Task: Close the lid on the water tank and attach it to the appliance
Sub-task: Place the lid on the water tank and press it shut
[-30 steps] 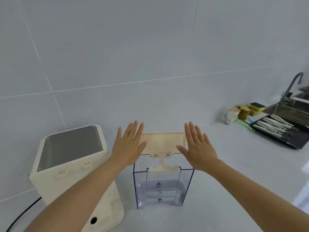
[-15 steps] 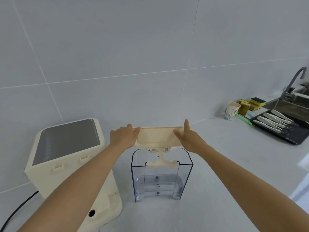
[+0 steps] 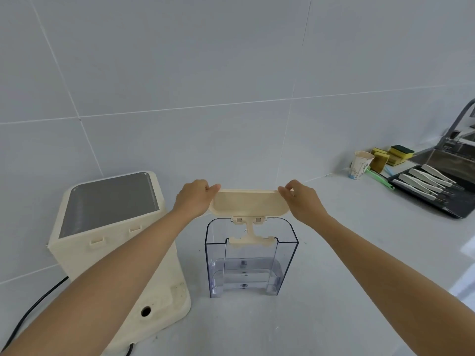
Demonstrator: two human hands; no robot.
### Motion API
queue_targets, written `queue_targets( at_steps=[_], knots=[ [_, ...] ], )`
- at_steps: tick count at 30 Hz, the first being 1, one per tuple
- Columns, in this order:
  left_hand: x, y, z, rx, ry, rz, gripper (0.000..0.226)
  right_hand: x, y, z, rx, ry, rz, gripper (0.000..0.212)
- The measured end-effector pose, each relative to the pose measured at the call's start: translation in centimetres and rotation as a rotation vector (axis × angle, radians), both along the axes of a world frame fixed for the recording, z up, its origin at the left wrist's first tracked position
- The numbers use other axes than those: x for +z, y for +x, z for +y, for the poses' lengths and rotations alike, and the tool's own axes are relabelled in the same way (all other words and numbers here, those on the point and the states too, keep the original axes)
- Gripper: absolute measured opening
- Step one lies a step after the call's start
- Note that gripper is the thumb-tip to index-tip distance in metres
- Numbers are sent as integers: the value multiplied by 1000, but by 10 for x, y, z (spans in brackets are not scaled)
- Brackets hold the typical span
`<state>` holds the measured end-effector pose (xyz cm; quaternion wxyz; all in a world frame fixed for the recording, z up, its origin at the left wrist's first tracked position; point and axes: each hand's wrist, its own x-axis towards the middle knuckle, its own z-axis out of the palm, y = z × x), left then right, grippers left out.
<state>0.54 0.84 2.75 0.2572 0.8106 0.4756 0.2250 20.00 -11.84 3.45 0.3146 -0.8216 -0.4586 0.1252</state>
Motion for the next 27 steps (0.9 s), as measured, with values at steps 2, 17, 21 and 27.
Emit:
queue_targets(
  at_steps=[2, 17, 21, 27],
  knots=[
    [1, -4, -5, -22, -4, -14, 40, 2, -2, -8, 31, -4, -85, 37],
    [-24, -41, -53, -166, 34, 87, 35, -14, -23, -59, 190, -114, -227, 38],
    [-28, -44, -63, -180, 117, 225, 44, -22, -28, -66, 194, -165, -264, 32],
    [-36, -44, -71, -188, 185, 313, 48, -32, -30, -68, 203, -182, -308, 30]
  ],
)
